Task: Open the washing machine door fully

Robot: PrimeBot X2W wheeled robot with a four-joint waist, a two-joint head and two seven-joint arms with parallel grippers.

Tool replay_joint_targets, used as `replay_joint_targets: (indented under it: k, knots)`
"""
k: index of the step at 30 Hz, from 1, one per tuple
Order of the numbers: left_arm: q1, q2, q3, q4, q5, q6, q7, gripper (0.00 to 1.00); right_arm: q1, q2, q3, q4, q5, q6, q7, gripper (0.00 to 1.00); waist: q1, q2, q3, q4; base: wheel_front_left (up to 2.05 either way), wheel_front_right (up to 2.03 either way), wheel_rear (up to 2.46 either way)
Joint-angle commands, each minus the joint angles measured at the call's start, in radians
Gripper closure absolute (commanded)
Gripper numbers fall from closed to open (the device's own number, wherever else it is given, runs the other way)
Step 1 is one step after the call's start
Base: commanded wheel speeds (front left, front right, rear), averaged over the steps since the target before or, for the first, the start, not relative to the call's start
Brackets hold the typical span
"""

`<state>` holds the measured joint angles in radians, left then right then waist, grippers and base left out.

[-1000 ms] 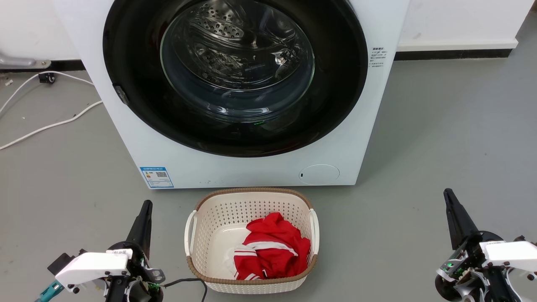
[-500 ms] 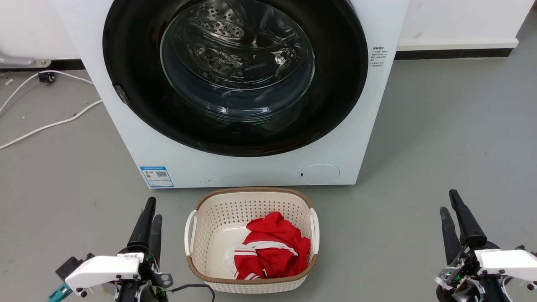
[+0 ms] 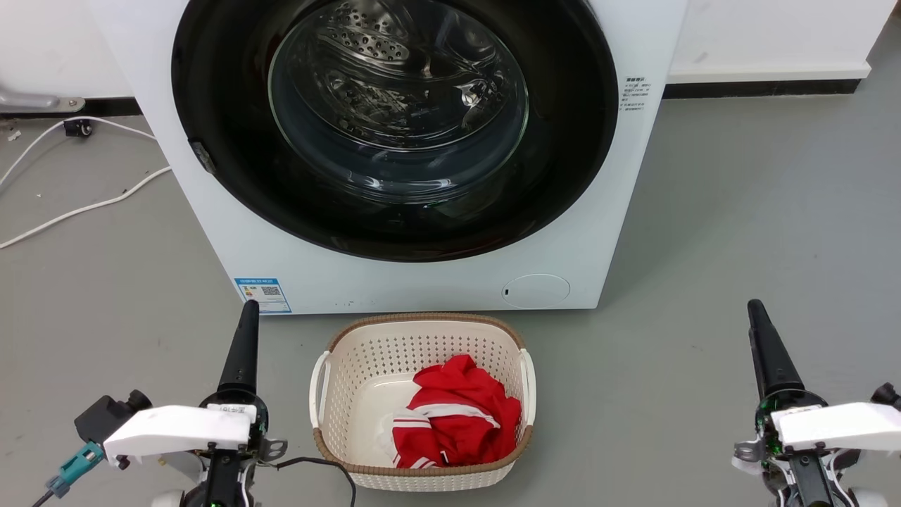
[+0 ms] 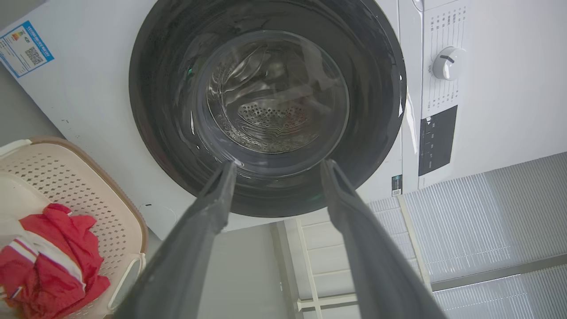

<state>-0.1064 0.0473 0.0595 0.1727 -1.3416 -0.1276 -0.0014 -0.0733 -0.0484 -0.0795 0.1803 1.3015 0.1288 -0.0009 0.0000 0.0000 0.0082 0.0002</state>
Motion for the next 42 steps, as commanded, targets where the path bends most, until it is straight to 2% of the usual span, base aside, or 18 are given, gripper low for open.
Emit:
replay_joint_targets:
  k: [1, 12, 26, 42]
  knots:
    - [-0.029, 0.003, -0.005, -0.028, 0.064, -0.002, -0.014, 0.0, -0.031, -0.004, 0.007, -0.034, -0.089, 0.001, -0.013, 0.0, 0.0, 0.0, 0.0, 0.0, 0.0, 0.0, 0.0]
    - [-0.028, 0.003, -0.027, -0.049, 0.327, -0.003, -0.055, 0.0, -0.018, -0.005, 0.034, -0.061, -0.423, 0.001, -0.054, 0.0, 0.0, 0.0, 0.0, 0.002, 0.0, 0.0, 0.0]
    - [-0.025, 0.003, -0.057, -0.048, 0.587, 0.022, -0.098, 0.0, -0.005, -0.004, 0.045, -0.07, -0.697, 0.001, -0.098, 0.0, 0.0, 0.0, -0.003, 0.002, 0.0, 0.0, 0.0]
    - [-0.034, 0.006, -0.081, -0.027, 0.826, 0.046, -0.144, 0.0, -0.006, -0.003, 0.05, -0.046, -0.924, 0.002, -0.133, 0.0, 0.0, 0.0, -0.003, 0.003, 0.0, 0.0, 0.0]
